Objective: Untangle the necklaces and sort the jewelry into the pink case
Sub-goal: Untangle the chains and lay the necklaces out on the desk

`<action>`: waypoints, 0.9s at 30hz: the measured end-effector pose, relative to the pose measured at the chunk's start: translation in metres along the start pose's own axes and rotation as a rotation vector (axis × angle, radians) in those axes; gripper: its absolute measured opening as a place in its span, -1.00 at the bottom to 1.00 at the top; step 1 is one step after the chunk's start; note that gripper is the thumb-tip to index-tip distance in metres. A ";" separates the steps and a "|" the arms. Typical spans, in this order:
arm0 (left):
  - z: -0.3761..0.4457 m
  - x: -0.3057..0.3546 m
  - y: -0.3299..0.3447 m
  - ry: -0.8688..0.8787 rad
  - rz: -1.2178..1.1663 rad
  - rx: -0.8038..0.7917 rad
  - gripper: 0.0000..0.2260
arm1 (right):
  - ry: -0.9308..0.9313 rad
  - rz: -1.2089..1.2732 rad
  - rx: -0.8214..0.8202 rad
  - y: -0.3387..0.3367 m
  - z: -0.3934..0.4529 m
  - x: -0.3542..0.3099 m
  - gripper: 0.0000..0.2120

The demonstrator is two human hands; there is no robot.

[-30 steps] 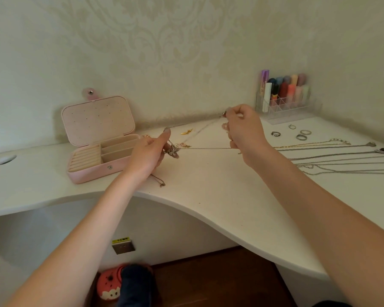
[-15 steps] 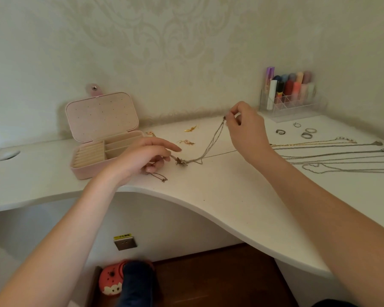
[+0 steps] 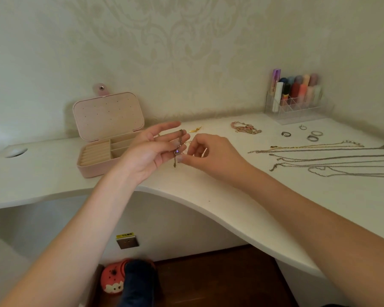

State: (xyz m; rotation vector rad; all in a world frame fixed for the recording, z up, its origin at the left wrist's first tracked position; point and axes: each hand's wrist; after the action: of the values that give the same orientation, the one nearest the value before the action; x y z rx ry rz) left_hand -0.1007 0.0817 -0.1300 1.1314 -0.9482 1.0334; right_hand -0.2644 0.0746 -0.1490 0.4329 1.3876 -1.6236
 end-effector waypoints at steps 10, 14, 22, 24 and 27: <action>0.002 -0.015 0.014 0.078 0.048 0.034 -0.58 | 0.196 0.251 0.074 -0.006 0.008 0.003 -0.93; 0.001 -0.024 -0.001 0.129 0.392 0.084 -0.59 | 0.329 0.502 0.177 -0.023 0.013 -0.001 -0.93; -0.003 -0.030 -0.021 0.271 1.026 0.074 -0.46 | 0.301 0.926 0.171 -0.054 0.016 -0.010 -0.90; -0.003 -0.030 -0.023 0.284 1.118 0.073 -0.47 | 0.272 0.873 0.221 -0.060 0.017 -0.010 -0.90; -0.004 -0.029 -0.024 0.297 1.203 0.093 -0.51 | 0.222 0.903 0.309 -0.068 0.017 -0.006 -0.91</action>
State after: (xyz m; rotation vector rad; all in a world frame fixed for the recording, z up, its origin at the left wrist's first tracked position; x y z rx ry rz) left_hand -0.0847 0.0782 -0.1643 0.3533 -1.3537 2.1425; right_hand -0.3115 0.0573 -0.0993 1.2454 0.8616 -1.0327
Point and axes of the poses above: each hand's wrist, its own z-axis towards the middle knuckle, its own y-axis out of the palm, x = y × z, and after that the axes turned 4 degrees about y, right-handed
